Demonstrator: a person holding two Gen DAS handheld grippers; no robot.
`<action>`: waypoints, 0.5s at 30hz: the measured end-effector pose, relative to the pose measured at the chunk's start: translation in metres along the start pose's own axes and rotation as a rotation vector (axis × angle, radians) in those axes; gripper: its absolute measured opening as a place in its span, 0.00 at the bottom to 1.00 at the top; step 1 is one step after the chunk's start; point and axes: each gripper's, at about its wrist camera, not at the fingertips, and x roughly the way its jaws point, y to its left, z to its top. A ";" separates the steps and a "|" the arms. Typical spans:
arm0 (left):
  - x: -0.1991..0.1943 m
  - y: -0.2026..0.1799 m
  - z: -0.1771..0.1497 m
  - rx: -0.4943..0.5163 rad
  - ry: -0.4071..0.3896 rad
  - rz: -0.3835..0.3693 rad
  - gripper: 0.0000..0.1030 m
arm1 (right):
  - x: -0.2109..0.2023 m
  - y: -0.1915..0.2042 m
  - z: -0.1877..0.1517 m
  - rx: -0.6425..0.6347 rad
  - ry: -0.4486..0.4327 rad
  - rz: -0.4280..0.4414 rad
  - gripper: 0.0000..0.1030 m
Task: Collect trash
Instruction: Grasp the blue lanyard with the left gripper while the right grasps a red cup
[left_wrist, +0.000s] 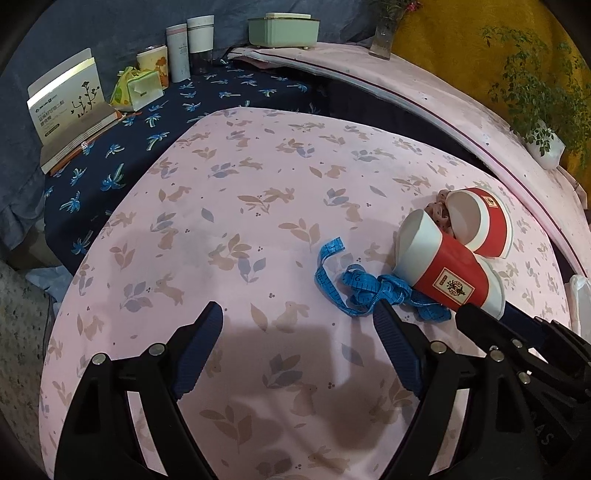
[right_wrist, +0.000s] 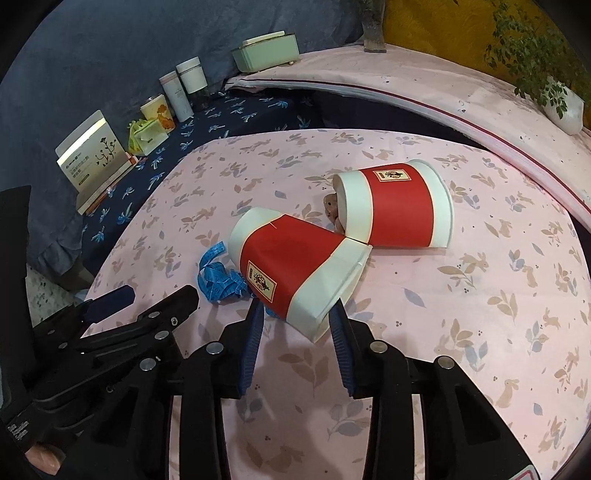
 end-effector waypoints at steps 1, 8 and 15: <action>0.001 0.000 0.000 0.001 0.001 -0.006 0.77 | 0.002 0.001 0.000 0.001 0.002 0.006 0.24; 0.004 -0.010 0.000 0.010 0.013 -0.028 0.77 | -0.021 0.000 -0.002 -0.013 -0.045 0.010 0.03; 0.010 -0.035 0.006 -0.011 0.042 -0.058 0.77 | -0.051 -0.027 -0.007 0.041 -0.095 -0.026 0.03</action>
